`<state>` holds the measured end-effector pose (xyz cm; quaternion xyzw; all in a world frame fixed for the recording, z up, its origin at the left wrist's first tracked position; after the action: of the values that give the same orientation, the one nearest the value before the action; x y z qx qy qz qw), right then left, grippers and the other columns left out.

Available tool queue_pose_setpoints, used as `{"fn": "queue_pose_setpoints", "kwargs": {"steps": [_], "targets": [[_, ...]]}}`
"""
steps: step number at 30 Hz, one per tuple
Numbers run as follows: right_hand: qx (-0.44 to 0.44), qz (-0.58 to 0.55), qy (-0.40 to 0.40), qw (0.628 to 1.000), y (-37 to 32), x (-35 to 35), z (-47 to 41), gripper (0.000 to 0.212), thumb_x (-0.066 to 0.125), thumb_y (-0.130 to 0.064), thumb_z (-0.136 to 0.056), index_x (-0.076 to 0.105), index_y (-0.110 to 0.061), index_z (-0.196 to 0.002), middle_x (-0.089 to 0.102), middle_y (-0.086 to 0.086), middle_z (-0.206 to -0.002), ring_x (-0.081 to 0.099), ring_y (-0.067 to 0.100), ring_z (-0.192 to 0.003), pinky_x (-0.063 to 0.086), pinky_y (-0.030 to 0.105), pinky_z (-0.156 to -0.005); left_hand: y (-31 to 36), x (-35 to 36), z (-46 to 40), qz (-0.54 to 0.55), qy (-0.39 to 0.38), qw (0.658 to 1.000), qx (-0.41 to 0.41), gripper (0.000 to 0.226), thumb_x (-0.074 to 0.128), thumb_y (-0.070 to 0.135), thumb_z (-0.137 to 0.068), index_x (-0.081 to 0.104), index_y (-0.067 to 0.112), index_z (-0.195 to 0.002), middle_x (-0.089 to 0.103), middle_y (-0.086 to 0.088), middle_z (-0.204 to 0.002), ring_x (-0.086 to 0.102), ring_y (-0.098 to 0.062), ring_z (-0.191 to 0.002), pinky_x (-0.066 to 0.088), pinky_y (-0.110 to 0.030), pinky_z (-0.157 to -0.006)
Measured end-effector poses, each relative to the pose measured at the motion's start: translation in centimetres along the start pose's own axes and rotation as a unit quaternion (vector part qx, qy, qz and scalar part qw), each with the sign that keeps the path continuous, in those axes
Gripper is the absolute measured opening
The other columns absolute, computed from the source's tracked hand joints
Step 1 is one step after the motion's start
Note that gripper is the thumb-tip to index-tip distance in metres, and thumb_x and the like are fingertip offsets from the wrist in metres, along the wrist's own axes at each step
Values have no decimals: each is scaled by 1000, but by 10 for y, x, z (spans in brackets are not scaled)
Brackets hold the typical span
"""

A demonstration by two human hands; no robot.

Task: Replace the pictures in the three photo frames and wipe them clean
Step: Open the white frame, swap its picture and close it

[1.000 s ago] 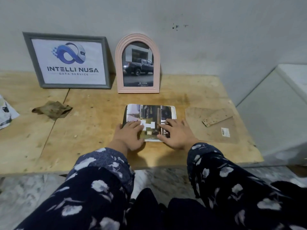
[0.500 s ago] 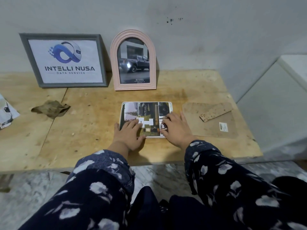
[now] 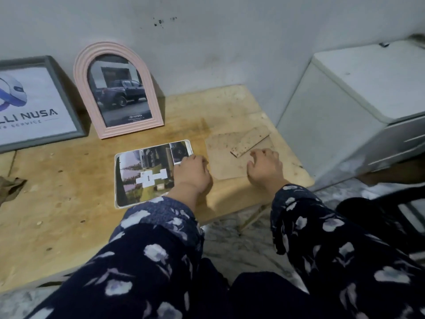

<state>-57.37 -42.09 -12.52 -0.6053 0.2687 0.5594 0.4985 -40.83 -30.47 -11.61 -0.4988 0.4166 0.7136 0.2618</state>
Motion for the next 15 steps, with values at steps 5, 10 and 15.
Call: {"fn": "queue_pose_setpoints", "kwargs": {"steps": [5, 10, 15], "targets": [[125, -86, -17, 988, 50, -10, -3, 51, 47, -12, -87, 43, -19, -138, 42, 11, -140, 30, 33, -130, 31, 44, -104, 42, 25, -14, 35, -48, 997, -50, 39, 48, 23, -91, 48, 10, -128, 50, -13, -130, 45, -33, -122, 39, -44, -98], [148, -182, 14, 972, 62, -7, -5, 55, 43, 0, -82, 48, -18, -134, 50, 7, -134, 31, 28, -129, 33, 40, -107, 46, 32, -19, 153, -35, 972, -177, 64, 71, 23, -76, 42, 8, -131, 46, -16, -131, 43, -36, -122, 42, -43, -101], [207, -215, 7, 955, 65, -10, -13, 55, 52, -5, -83, 46, -19, -136, 48, 9, -136, 36, 31, -130, 34, 40, -107, 42, 33, -28, 248, -6, 933, -262, 74, 73, 18, -72, 37, 12, -136, 46, -13, -133, 41, -35, -125, 42, -46, -101]]}}
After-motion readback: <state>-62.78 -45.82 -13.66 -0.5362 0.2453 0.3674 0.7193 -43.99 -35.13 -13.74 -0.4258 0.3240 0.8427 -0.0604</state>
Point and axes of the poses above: each hand's wrist, its own z-axis away from the middle knuckle, its own x-axis out of the palm, y = z × x, the point moved 4 cm from there along -z, towards the middle knuckle
